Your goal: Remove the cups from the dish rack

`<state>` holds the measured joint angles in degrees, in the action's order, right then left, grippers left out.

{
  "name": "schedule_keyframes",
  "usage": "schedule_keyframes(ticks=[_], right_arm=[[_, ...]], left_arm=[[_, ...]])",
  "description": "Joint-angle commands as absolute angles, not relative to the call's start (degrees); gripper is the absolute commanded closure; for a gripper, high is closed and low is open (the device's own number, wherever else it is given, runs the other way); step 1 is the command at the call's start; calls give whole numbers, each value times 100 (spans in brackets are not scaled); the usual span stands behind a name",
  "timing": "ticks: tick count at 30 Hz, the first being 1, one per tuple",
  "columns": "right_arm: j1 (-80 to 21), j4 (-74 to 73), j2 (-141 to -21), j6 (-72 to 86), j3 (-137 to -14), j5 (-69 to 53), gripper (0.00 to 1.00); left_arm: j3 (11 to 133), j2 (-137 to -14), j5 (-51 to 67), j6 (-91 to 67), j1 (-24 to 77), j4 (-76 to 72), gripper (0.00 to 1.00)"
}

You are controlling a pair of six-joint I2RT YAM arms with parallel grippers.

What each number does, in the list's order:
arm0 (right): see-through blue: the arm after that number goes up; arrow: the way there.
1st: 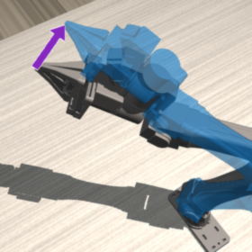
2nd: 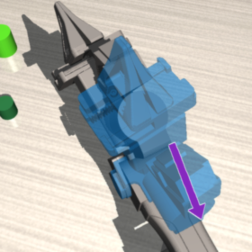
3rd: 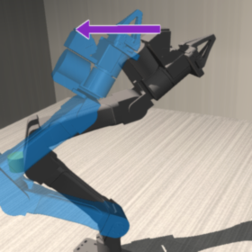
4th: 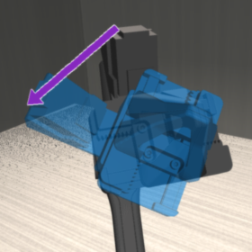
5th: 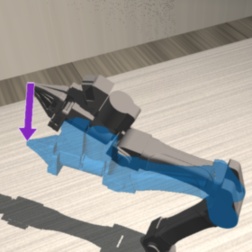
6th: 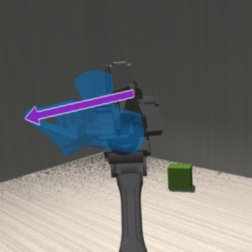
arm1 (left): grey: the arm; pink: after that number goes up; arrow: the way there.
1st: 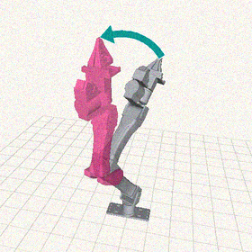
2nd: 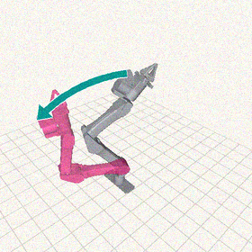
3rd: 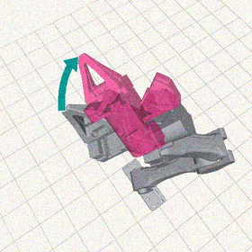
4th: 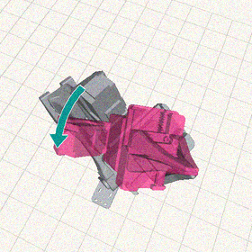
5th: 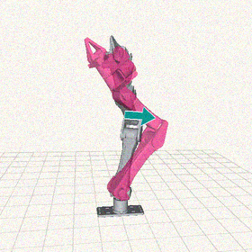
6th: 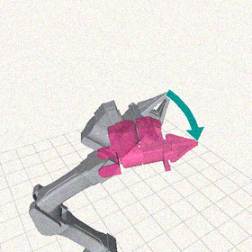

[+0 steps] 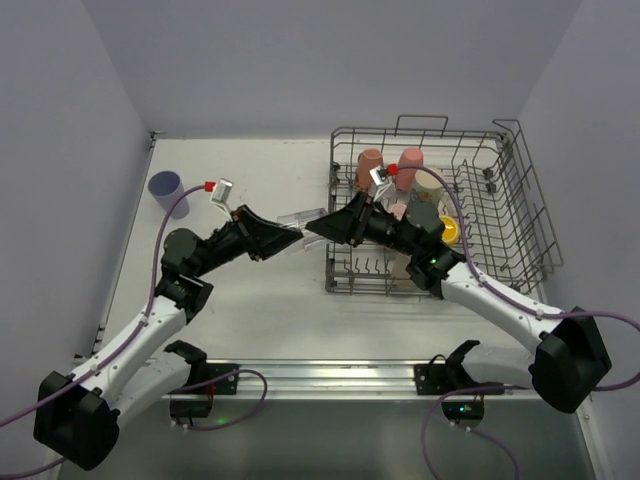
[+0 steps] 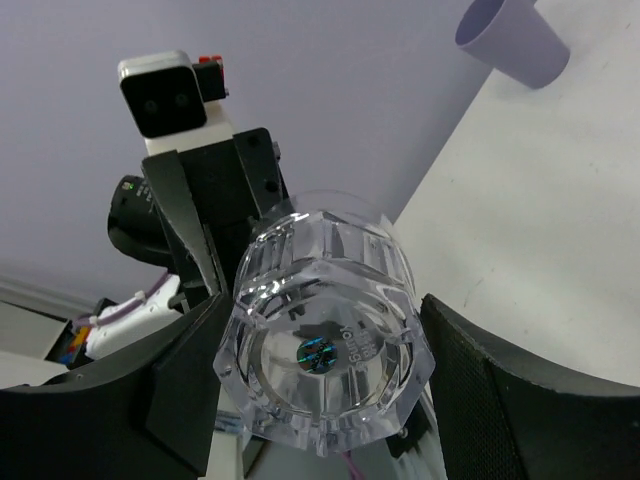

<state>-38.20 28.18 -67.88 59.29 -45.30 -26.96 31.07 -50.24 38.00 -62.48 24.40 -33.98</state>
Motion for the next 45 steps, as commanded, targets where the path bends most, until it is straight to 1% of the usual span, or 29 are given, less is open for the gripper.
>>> schedule_keyframes(ticks=[1,2,4,5,6,7,8,9,10,11,12,13,15,16,19,22,24,28,33,37,45], right_arm=[[-4016,3577,-7101,6257,-4684,-2891,66],[-4060,3716,-7171,6310,-4702,-2918,66],[-4087,3788,-7295,6381,-4685,-2927,65],[-4096,3788,-7295,6372,-4676,-2909,62],[-4096,3779,-7286,6363,-4632,-2874,56],[-4096,3736,-7199,6328,-4606,-2813,47],[-4096,3518,-7137,6206,-4579,-2673,24],[-4096,3350,-7067,6118,-4579,-2567,15],[-4096,2966,-6858,5908,-4562,-2340,1],[-4096,2771,-6734,5776,-4562,-2216,1],[-4096,2595,-6611,5679,-4509,-2093,1],[-4096,2393,-6461,5425,-4457,-1970,1],[-4096,1830,-5969,5152,-4281,-1471,1],[-4087,1672,-5811,4898,-4211,-1337,1],[-4096,1126,-5301,4502,-3912,-704,1],[-4096,590,-5089,4132,-3858,-483,1],[-4096,361,-4975,4017,-3832,-448,1],[-4104,316,-4747,3859,-3700,-413,1],[-4105,237,-4667,3736,-3648,-439,1],[-4113,483,-4623,3762,-3516,-588,1],[-4131,360,-4649,3639,-3604,-685,1]], left_arm=[[3041,-5141,3973,-6451,2479,-4016,68],[3050,-5133,3938,-6416,2479,-4034,81],[3111,-5098,3833,-6311,2479,-3930,93],[3190,-5063,3754,-6206,2479,-3729,100],[3286,-5045,3640,-5831,2479,-3431,100],[3426,-4975,3291,-5557,2479,-3028,100],[3784,-4957,3096,-4937,2479,-2206,100],[4006,-4957,2850,-4626,2479,-1745,100],[4469,-4974,2195,-4005,2479,-861,100],[4709,-5018,1875,-3999,2479,-452,100],[4963,-5236,1541,-3460,2479,-65,100],[5523,-5377,738,-3202,2479,904,100],[6053,-5937,82,-2612,2470,1605,100],[6578,-6159,-582,-2402,2470,2226,100],[7379,-7038,-1534,-1900,2452,3090,100],[7759,-7821,-1967,-1627,2312,3558,100],[7787,-8303,-1908,-1486,2154,3612,100],[7822,-8955,-1328,-1354,1470,3587,100],[8146,-9719,-1389,-1239,1082,3613,100],[8446,-10221,-1336,-1151,1011,3577,100],[8735,-10870,-1275,-976,809,3375,100]])
